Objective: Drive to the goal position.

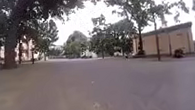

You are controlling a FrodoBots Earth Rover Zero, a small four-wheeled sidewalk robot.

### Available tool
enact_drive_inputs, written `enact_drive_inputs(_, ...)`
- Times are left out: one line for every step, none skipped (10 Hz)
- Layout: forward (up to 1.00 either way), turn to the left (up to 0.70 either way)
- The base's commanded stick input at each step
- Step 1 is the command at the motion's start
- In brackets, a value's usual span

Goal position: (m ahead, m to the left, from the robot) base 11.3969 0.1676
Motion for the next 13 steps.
enact_drive_inputs(0.60, 0.00)
enact_drive_inputs(0.60, 0.00)
enact_drive_inputs(0.60, 0.00)
enact_drive_inputs(0.60, 0.00)
enact_drive_inputs(0.60, 0.00)
enact_drive_inputs(0.60, 0.00)
enact_drive_inputs(0.60, 0.00)
enact_drive_inputs(0.60, 0.00)
enact_drive_inputs(0.60, 0.00)
enact_drive_inputs(0.60, 0.00)
enact_drive_inputs(0.60, 0.00)
enact_drive_inputs(0.60, 0.00)
enact_drive_inputs(0.60, 0.00)
